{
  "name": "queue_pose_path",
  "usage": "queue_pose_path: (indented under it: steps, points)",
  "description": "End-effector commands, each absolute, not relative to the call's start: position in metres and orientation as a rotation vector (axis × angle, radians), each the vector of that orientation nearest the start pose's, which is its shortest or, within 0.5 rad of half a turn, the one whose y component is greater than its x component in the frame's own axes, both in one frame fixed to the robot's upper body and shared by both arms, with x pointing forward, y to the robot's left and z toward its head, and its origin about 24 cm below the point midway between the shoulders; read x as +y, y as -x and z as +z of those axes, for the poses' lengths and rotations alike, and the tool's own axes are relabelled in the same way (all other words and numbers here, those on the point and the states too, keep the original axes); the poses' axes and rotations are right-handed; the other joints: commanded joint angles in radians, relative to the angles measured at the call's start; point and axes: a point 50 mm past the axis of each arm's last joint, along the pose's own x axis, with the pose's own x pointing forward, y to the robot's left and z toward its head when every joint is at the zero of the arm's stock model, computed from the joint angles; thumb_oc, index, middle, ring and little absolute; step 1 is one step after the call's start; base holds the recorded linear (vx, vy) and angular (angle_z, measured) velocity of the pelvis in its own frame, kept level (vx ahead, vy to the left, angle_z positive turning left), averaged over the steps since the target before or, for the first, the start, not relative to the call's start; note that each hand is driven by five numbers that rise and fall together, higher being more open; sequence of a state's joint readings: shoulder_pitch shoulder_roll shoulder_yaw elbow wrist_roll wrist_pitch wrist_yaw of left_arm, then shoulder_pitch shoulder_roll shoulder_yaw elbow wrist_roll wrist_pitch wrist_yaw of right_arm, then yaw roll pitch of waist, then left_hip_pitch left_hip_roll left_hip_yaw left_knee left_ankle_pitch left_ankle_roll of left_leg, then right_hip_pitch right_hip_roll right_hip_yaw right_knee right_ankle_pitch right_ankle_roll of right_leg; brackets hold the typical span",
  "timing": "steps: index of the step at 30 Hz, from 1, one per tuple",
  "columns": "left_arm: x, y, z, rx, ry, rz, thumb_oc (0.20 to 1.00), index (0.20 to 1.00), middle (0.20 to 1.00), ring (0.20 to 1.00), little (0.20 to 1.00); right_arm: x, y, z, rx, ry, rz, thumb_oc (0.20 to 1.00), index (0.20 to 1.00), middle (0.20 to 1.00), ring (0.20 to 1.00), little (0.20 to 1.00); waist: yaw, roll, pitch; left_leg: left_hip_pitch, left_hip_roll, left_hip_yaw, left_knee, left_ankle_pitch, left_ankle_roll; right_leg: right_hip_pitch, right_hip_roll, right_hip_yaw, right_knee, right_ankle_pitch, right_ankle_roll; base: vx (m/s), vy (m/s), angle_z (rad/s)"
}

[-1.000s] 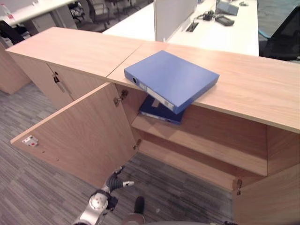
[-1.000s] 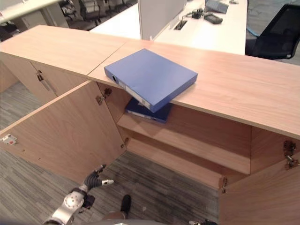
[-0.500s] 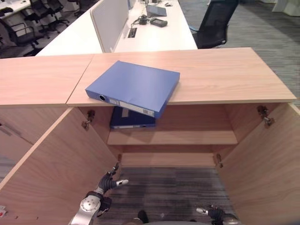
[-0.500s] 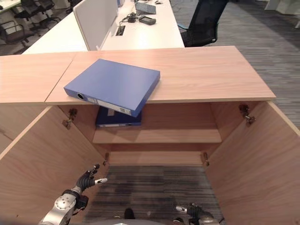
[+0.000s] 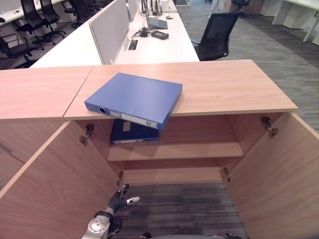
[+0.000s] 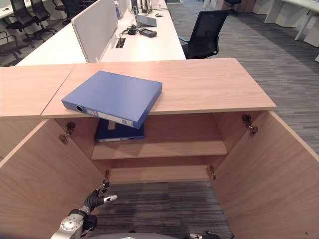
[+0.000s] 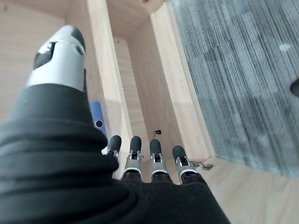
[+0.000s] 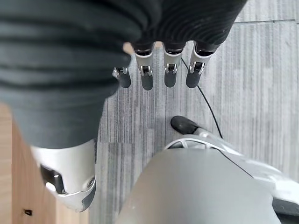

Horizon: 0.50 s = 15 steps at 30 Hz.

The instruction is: Put the empty folder in the office cabinet

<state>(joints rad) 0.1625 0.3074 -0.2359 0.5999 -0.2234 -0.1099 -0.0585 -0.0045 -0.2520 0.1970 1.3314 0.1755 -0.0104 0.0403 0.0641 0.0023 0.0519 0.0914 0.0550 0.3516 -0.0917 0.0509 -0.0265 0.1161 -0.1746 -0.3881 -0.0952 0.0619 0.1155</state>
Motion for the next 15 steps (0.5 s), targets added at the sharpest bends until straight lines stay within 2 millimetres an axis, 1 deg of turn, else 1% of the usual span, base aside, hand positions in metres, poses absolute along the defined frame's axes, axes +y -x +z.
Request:
queue_pose_path:
  steps: [1, 3, 4, 5, 6, 7, 8, 9, 10, 11, 14, 15]
  points:
    - [0.198, -0.170, -0.094, 0.625, -0.076, -0.110, 1.000, 1.000, 1.000, 1.000, 1.000, -0.232, -0.084, -0.165, 1.315, 0.236, -0.023, 1.000, 1.000, 1.000, 1.000, 1.000, 0.004, -0.006, 0.005, -0.032, 0.033, -0.136, 0.004, -0.028, -0.021, 0.011, -0.016, -0.019, 0.008, -0.024, 0.030, 0.04, -0.040, 0.09]
    - [0.198, -0.171, -0.091, 0.611, -0.074, -0.112, 1.000, 1.000, 1.000, 1.000, 1.000, -0.233, -0.083, -0.165, 1.318, 0.249, -0.020, 1.000, 1.000, 1.000, 1.000, 1.000, 0.004, -0.004, 0.004, -0.031, 0.038, -0.136, 0.004, -0.028, -0.024, 0.014, -0.013, -0.019, 0.008, -0.028, 0.028, 0.04, -0.039, 0.04]
    - [0.206, -0.181, -0.068, 0.499, -0.075, -0.090, 1.000, 1.000, 1.000, 1.000, 1.000, -0.234, -0.082, -0.165, 1.318, 0.251, -0.026, 1.000, 1.000, 1.000, 1.000, 1.000, 0.008, -0.004, 0.002, -0.029, 0.042, -0.141, 0.004, -0.026, -0.028, 0.022, -0.007, -0.021, 0.008, -0.035, 0.025, 0.03, -0.039, 0.04]
    - [0.211, -0.186, -0.052, 0.425, -0.079, -0.078, 1.000, 1.000, 1.000, 1.000, 1.000, -0.235, -0.082, -0.165, 1.314, 0.247, -0.034, 1.000, 1.000, 1.000, 1.000, 1.000, 0.012, -0.004, 0.003, -0.030, 0.044, -0.143, 0.004, -0.025, -0.030, 0.024, -0.004, -0.025, 0.008, -0.036, 0.024, 0.04, -0.052, 0.07]
    - [0.217, -0.189, -0.032, 0.337, -0.094, -0.068, 1.000, 1.000, 1.000, 1.000, 1.000, -0.235, -0.081, -0.165, 1.311, 0.238, -0.042, 1.000, 1.000, 1.000, 1.000, 1.000, 0.019, -0.004, 0.003, -0.031, 0.047, -0.147, 0.004, -0.023, -0.033, 0.027, -0.002, -0.027, 0.008, -0.038, 0.023, 0.01, -0.063, 0.12]
    - [0.231, -0.191, 0.010, 0.169, -0.195, -0.053, 1.000, 1.000, 1.000, 1.000, 1.000, -0.232, -0.077, -0.166, 1.317, 0.216, -0.055, 1.000, 1.000, 1.000, 1.000, 1.000, 0.035, -0.009, 0.008, -0.032, 0.054, -0.150, 0.004, -0.021, -0.038, 0.035, 0.005, -0.032, 0.008, -0.043, 0.020, 0.00, -0.052, 0.17]
    - [0.232, -0.190, 0.010, 0.171, -0.196, -0.051, 1.000, 1.000, 1.000, 1.000, 1.000, -0.232, -0.076, -0.167, 1.318, 0.216, -0.052, 1.000, 1.000, 1.000, 1.000, 1.000, 0.033, -0.010, 0.007, -0.031, 0.054, -0.150, 0.004, -0.021, -0.038, 0.036, 0.005, -0.032, 0.008, -0.043, 0.020, 0.00, -0.087, 0.20]
    - [0.244, -0.190, 0.045, 0.029, -0.341, -0.015, 1.000, 1.000, 1.000, 1.000, 1.000, -0.226, -0.073, -0.168, 1.321, 0.205, -0.039, 1.000, 1.000, 1.000, 1.000, 1.000, 0.048, -0.017, 0.013, -0.031, 0.060, -0.151, 0.004, -0.023, -0.044, 0.038, 0.010, -0.030, 0.008, -0.048, 0.017, 0.00, -0.072, 0.20]
    - [0.249, -0.189, 0.058, -0.029, -0.429, 0.015, 1.000, 1.000, 1.000, 1.000, 1.000, -0.221, -0.073, -0.169, 1.319, 0.206, -0.016, 1.000, 1.000, 1.000, 1.000, 1.000, 0.053, -0.022, 0.015, -0.029, 0.064, -0.150, 0.004, -0.024, -0.047, 0.039, 0.012, -0.029, 0.008, -0.051, 0.016, 0.00, -0.072, 0.15]
    - [0.249, -0.188, 0.058, -0.028, -0.431, 0.017, 1.000, 1.000, 1.000, 1.000, 1.000, -0.220, -0.073, -0.169, 1.320, 0.206, -0.014, 1.000, 1.000, 1.000, 1.000, 1.000, 0.051, -0.023, 0.015, -0.029, 0.064, -0.150, 0.004, -0.024, -0.047, 0.040, 0.012, -0.029, 0.008, -0.052, 0.016, 0.00, -0.045, 0.09]
    - [0.258, -0.183, 0.090, -0.194, -0.621, 0.119, 1.000, 1.000, 1.000, 1.000, 1.000, -0.210, -0.072, -0.171, 1.309, 0.205, 0.035, 1.000, 1.000, 1.000, 1.000, 1.000, 0.060, -0.036, 0.024, -0.025, 0.072, -0.148, 0.004, -0.024, -0.055, 0.046, 0.016, -0.029, 0.008, -0.055, 0.012, -0.01, -0.053, 0.01]
    - [0.258, -0.181, 0.099, -0.241, -0.651, 0.135, 1.000, 1.000, 1.000, 1.000, 1.000, -0.208, -0.073, -0.171, 1.303, 0.201, 0.039, 1.000, 1.000, 1.000, 1.000, 1.000, 0.062, -0.040, 0.026, -0.026, 0.075, -0.146, 0.004, -0.023, -0.057, 0.046, 0.017, -0.031, 0.008, -0.056, 0.012, -0.03, -0.057, 0.00]
